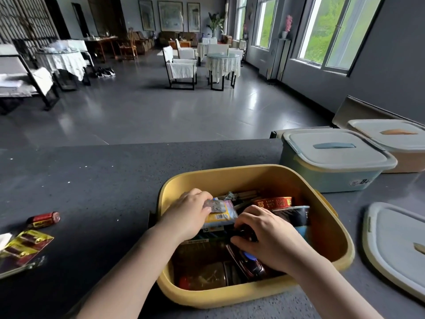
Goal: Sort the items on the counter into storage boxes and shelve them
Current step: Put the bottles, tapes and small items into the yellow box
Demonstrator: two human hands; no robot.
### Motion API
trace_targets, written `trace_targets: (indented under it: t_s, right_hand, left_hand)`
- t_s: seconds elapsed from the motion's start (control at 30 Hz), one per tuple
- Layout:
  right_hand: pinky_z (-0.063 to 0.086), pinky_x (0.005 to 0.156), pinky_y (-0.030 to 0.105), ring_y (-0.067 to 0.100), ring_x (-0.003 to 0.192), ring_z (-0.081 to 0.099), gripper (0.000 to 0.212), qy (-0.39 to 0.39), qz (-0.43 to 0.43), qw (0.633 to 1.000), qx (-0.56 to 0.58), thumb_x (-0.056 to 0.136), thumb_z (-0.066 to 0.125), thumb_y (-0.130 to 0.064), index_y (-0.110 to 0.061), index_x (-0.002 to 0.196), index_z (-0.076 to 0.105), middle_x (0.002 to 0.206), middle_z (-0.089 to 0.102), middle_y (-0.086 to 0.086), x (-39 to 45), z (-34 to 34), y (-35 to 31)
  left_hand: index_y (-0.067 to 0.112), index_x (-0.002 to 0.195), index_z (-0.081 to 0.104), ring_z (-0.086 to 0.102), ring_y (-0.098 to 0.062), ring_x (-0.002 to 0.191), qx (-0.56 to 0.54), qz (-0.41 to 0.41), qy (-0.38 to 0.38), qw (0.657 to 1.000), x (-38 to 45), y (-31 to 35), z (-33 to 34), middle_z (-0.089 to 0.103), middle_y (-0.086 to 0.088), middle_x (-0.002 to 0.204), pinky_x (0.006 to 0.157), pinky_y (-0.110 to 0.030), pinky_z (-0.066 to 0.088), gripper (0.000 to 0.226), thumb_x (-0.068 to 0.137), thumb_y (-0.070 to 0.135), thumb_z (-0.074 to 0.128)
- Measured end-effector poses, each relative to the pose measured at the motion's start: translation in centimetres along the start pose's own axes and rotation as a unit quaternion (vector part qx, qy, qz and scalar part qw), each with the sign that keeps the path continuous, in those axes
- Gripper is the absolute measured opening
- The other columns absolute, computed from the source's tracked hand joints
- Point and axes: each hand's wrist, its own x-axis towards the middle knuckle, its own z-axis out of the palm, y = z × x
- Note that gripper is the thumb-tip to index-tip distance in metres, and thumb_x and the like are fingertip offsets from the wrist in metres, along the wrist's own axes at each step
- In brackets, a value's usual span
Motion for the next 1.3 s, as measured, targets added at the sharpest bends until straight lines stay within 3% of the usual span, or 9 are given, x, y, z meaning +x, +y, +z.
trace_targets:
  t_s: [0.07,0.13,0.23,0.33,0.47,0.67,0.87,1.1,1.3]
  right_hand:
    - [0.041,0.072,0.022,0.003,0.104,0.050,0.031,0.013,0.002,1.000,0.005,0.086,0.051,-0.059,-0.036,0.105,0.060,0.110,0.053,-0.019,0.1,-0.6,-0.2]
    - [0.047,0.077,0.024,0.006,0.100,0.052,0.021,0.051,-0.006,0.999,0.010,0.085,0.060,-0.050,-0.032,0.095,0.065,0.102,0.057,-0.018,0.3,-1.3,-0.9]
    - [0.045,0.075,0.025,0.012,0.090,0.054,0.006,0.203,-0.005,0.975,0.093,0.083,0.064,-0.035,-0.029,0.083,0.065,0.090,0.060,-0.016,0.6,-1.7,-3.6]
    - [0.038,0.082,0.021,0.011,0.092,0.051,0.016,0.260,-0.069,0.948,0.172,0.082,0.053,-0.035,-0.027,0.091,0.064,0.094,0.060,-0.015,1.5,-0.8,-9.5]
    - [0.042,0.085,0.030,0.020,0.098,0.056,0.025,0.238,-0.178,0.944,0.145,0.082,0.053,-0.030,-0.018,0.096,0.070,0.098,0.064,-0.005,2.6,1.1,-16.3]
    - [0.046,0.080,0.034,0.018,0.098,0.056,0.021,0.188,-0.199,0.932,0.239,0.082,0.055,-0.029,-0.021,0.096,0.069,0.098,0.063,-0.009,4.3,5.6,-23.8]
    - [0.051,0.074,0.027,0.016,0.093,0.060,0.033,0.046,-0.155,0.956,0.244,0.066,0.078,-0.011,-0.024,0.096,0.071,0.094,0.065,-0.012,6.8,14.5,-29.8]
    - [0.041,0.095,0.030,0.020,0.115,0.046,0.051,-0.028,-0.112,0.978,0.175,0.084,0.061,-0.036,-0.028,0.133,0.050,0.126,0.053,-0.002,15.8,19.8,-35.6]
    - [0.037,0.098,0.035,0.022,0.126,0.039,0.046,-0.098,-0.109,0.987,0.068,0.087,0.055,-0.048,-0.032,0.130,0.049,0.135,0.045,-0.001,20.9,22.8,-39.1]
  left_hand:
    - [0.026,0.122,0.056,0.050,-0.014,0.113,-0.007,0.002,0.020,1.000,0.0,0.5,-0.3,0.051,0.009,0.127,0.094,-0.033,0.043,0.027,0.097,0.027,0.047]
    - [0.026,0.110,0.064,0.058,-0.011,0.103,-0.076,-0.008,0.135,0.988,-0.7,1.2,-1.2,0.061,0.009,0.116,0.087,-0.026,0.046,0.020,0.094,0.023,0.052]
    - [0.029,0.097,0.064,0.061,0.001,0.088,-0.204,-0.031,0.406,0.890,-3.1,0.3,-3.1,0.066,0.016,0.098,0.075,-0.015,0.047,0.017,0.088,0.023,0.052]
    - [0.032,0.098,0.062,0.061,-0.001,0.086,-0.268,-0.093,0.501,0.817,-7.0,-4.0,-3.0,0.065,0.018,0.098,0.075,-0.023,0.050,0.020,0.084,0.025,0.051]
    - [0.024,0.101,0.063,0.059,-0.015,0.080,-0.297,-0.234,0.476,0.795,-12.8,-11.2,-0.3,0.064,0.004,0.095,0.079,-0.047,0.050,0.026,0.084,0.005,0.053]
    - [0.034,0.100,0.061,0.062,-0.008,0.084,-0.185,-0.360,0.426,0.809,-21.6,-20.0,1.8,0.065,0.011,0.094,0.074,-0.027,0.048,0.030,0.084,0.009,0.057]
    - [0.018,0.101,0.066,0.062,-0.021,0.101,-0.154,-0.354,0.417,0.823,-25.1,-28.9,-1.3,0.067,0.000,0.105,0.091,-0.041,0.048,0.029,0.081,-0.003,0.064]
    - [0.014,0.106,0.068,0.057,-0.022,0.104,-0.048,-0.272,0.335,0.901,-25.9,-34.8,-3.1,0.057,-0.002,0.109,0.091,-0.037,0.046,0.033,0.075,0.006,0.075]
    - [0.028,0.106,0.072,0.059,-0.029,0.101,0.054,-0.194,0.297,0.933,-24.3,-34.8,-2.5,0.062,-0.006,0.115,0.087,-0.042,0.052,0.038,0.071,0.016,0.081]
